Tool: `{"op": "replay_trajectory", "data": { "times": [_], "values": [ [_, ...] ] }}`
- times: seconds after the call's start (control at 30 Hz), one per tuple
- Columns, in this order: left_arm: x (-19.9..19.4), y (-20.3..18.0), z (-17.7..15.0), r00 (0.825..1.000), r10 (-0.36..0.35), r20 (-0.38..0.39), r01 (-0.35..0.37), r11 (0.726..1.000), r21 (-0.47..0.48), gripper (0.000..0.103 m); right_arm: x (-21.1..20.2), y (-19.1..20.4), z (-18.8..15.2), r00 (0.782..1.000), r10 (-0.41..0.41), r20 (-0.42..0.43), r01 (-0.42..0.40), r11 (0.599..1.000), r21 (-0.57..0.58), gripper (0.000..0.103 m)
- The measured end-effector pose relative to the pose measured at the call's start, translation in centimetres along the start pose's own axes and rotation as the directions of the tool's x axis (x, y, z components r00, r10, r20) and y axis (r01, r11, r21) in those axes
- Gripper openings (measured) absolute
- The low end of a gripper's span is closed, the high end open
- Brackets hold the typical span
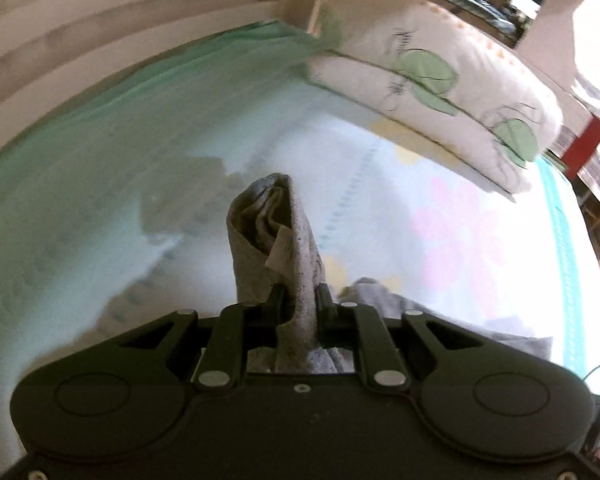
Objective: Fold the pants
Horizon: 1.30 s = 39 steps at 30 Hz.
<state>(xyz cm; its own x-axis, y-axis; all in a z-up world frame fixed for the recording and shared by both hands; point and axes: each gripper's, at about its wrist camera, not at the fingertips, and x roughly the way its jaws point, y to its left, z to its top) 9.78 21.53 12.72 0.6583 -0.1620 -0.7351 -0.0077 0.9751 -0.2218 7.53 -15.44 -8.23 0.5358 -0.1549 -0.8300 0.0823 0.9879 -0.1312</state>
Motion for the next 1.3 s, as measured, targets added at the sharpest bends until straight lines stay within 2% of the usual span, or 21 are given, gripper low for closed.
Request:
{"op": "replay_trajectory", "data": {
  "times": [0.17,0.27,0.47,0.57,0.6,0.7,0.87,0.97,1.0,1.07,1.17,1.23,1.3],
  "values": [
    [-1.7,-5.4,-0.6,0.999,-0.025,0.034,0.022,0.995,0.094,0.019,-2.7,-1.7,0.5,0.995,0.037,0.096,-0.045,0.995,0.086,0.038],
    [-2.1,-9.4,-0.7,0.997,-0.057,0.057,0.048,0.988,0.148,0.019,-3.5,-3.1,0.8,0.992,0.009,0.126,-0.029,0.988,0.151,0.039],
    [-1.6,-19.3,-2.3,0.988,-0.142,0.064,0.117,0.948,0.295,0.019,-5.0,-7.2,0.8,0.986,-0.007,0.168,-0.050,0.944,0.327,0.039],
    [0.9,-24.0,-4.2,0.982,-0.191,0.006,0.178,0.927,0.329,0.017,-5.9,-9.2,0.5,0.978,-0.070,0.197,-0.016,0.915,0.402,0.039],
    [1.9,-25.5,-5.0,0.980,-0.201,-0.014,0.193,0.920,0.342,0.007,-6.2,-9.8,0.4,0.974,-0.107,0.201,0.014,0.908,0.418,0.039],
    [4.9,-29.8,-8.1,0.977,-0.205,-0.057,0.211,0.895,0.392,0.005,-6.6,-11.5,-0.1,0.962,-0.189,0.196,0.078,0.882,0.465,0.039],
    [9.5,-35.0,-13.6,0.959,-0.199,-0.201,0.269,0.862,0.429,0.004,-6.5,-13.4,-1.0,0.955,-0.225,0.194,0.094,0.848,0.522,0.039],
    [8.7,-35.8,-14.7,0.958,-0.191,-0.212,0.272,0.838,0.474,0.012,-6.0,-13.9,-1.3,0.960,-0.194,0.201,0.061,0.849,0.526,0.040],
    [8.1,-35.6,-14.5,0.963,-0.179,-0.203,0.258,0.832,0.492,0.019,-6.0,-13.7,-1.4,0.961,-0.178,0.209,0.044,0.852,0.522,0.040],
    [7.3,-34.9,-13.8,0.976,-0.144,-0.165,0.210,0.827,0.522,0.020,-6.0,-13.3,-1.2,0.959,-0.160,0.233,0.023,0.866,0.500,0.040],
    [6.2,-32.3,-11.8,0.991,-0.098,-0.091,0.131,0.845,0.518,0.022,-5.7,-12.7,-0.3,0.959,-0.064,0.277,-0.072,0.886,0.457,0.040],
    [6.1,-30.3,-10.4,0.996,-0.059,-0.068,0.085,0.862,0.499,0.039,-5.9,-12.0,-0.3,0.955,0.027,0.295,-0.159,0.888,0.432,0.041],
    [6.4,-27.7,-9.0,1.000,-0.007,-0.028,0.020,0.878,0.478,0.042,-5.6,-11.5,-0.1,0.941,0.146,0.304,-0.267,0.874,0.405,0.043]
  ]
}}
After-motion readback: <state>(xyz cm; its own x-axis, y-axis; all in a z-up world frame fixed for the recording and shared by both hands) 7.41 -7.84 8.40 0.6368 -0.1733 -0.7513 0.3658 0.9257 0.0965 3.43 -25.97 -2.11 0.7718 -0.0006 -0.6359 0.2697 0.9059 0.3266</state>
